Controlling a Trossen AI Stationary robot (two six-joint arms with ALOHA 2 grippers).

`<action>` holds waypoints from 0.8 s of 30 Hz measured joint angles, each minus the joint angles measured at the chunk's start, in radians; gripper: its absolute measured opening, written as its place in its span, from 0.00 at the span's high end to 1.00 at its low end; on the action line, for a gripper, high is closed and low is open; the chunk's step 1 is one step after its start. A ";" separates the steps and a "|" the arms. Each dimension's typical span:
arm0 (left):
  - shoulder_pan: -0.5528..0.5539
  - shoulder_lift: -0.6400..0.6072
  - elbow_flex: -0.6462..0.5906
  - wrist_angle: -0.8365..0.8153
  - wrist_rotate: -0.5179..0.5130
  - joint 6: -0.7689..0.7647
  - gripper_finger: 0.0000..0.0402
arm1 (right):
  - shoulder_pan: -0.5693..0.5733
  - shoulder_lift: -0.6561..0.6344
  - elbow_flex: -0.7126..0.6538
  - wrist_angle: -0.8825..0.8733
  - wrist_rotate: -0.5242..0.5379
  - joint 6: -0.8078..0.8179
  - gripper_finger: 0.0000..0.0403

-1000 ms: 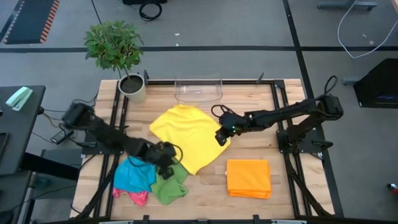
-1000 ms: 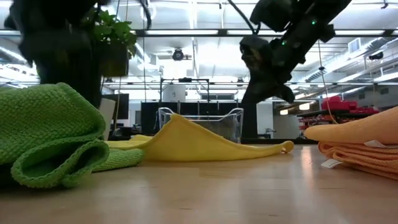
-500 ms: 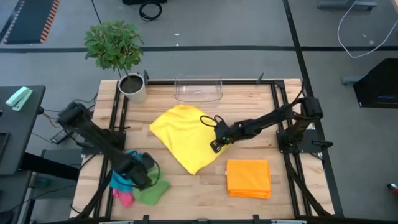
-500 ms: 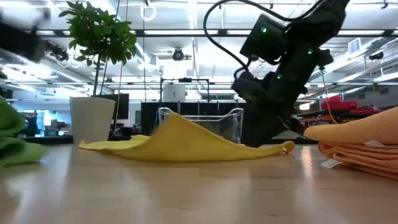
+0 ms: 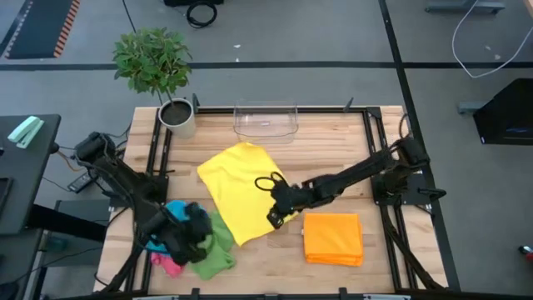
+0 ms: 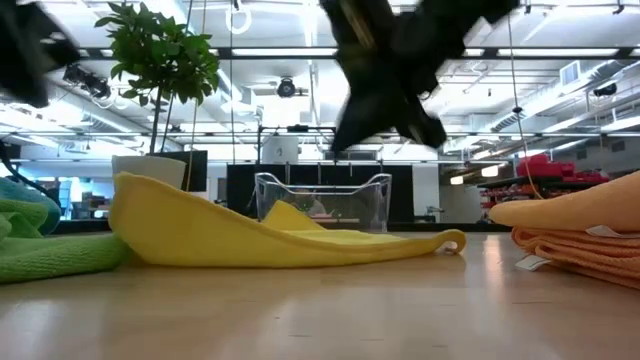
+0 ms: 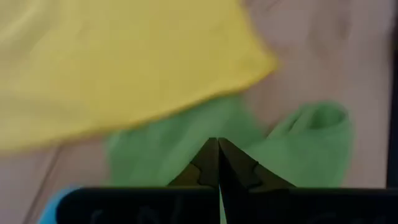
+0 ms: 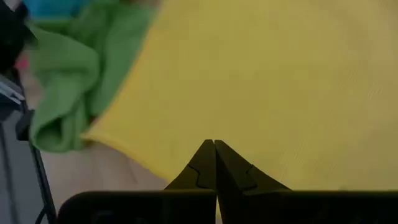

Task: Fold microfiber towels
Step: Fold the yellow towel on the table

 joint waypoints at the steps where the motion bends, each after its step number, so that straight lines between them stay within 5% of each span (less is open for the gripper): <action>1: 0.010 0.017 0.000 0.049 0.000 0.053 0.99 | -0.008 -0.016 0.025 -0.044 0.008 -0.045 1.00; 7: 0.091 0.156 -0.001 0.341 0.008 0.372 0.82 | -0.067 -0.098 0.027 -0.260 -0.009 -0.194 1.00; 13: 0.155 0.259 0.000 0.478 0.068 0.450 0.60 | -0.074 -0.153 -0.024 -0.359 -0.017 -0.327 0.99; 24: 0.171 0.341 0.001 0.579 0.135 0.580 0.46 | 0.059 -0.158 -0.181 -0.276 -0.019 -0.672 0.65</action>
